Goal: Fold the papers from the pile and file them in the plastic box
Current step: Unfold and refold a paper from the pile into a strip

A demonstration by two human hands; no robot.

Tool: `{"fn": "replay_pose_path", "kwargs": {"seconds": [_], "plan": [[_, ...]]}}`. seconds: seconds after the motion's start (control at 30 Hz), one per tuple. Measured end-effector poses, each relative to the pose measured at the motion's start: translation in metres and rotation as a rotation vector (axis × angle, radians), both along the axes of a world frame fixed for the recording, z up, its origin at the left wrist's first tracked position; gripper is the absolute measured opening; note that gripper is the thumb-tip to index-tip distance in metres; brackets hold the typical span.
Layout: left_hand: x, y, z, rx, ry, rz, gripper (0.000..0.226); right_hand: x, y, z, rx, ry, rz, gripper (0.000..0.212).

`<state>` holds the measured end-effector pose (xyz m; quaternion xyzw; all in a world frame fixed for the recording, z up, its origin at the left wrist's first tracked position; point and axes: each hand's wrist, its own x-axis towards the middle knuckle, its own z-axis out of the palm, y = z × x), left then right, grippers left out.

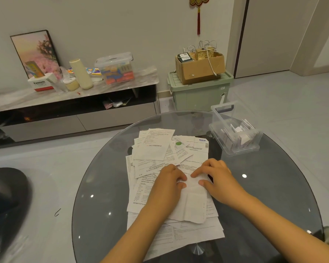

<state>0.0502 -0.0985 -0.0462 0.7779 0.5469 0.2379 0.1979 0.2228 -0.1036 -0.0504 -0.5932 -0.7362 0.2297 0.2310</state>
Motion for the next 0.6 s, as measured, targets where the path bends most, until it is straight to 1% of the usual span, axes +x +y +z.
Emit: {"fn": "replay_pose_path", "kwargs": {"seconds": [0.07, 0.17, 0.27, 0.33, 0.4, 0.43, 0.5, 0.6], "plan": [[0.0, -0.002, 0.0, 0.035, 0.048, -0.015, 0.019, 0.003, 0.0, 0.0, 0.01, -0.022, 0.017, 0.027], [-0.001, -0.002, 0.001, 0.077, 0.159, -0.053, 0.031, 0.005, -0.002, 0.001, 0.061, -0.098, 0.075, 0.029], [-0.004, 0.001, 0.003, 0.131, 0.221, -0.086, 0.033, 0.004, -0.003, 0.002, 0.111, -0.171, 0.116, 0.034], [-0.004, 0.0, 0.006, 0.187, 0.23, -0.122, 0.029, 0.004, -0.002, 0.002, 0.158, -0.198, 0.104, 0.033], [-0.003, -0.001, 0.007, 0.227, 0.265, -0.165, 0.027, 0.003, -0.003, 0.003, 0.216, -0.207, 0.095, 0.025], [-0.004, -0.001, 0.008, 0.249, 0.276, -0.171, 0.029, 0.002, -0.003, 0.003, 0.263, -0.231, 0.103, 0.02], [-0.002, 0.0, 0.009, 0.305, 0.29, -0.16, 0.033, 0.0, -0.004, 0.006, 0.351, -0.273, 0.092, 0.015], [0.001, -0.004, 0.017, 0.231, 0.213, -0.131, 0.024, -0.004, -0.005, 0.014, 0.404, -0.305, 0.058, 0.019]]}}
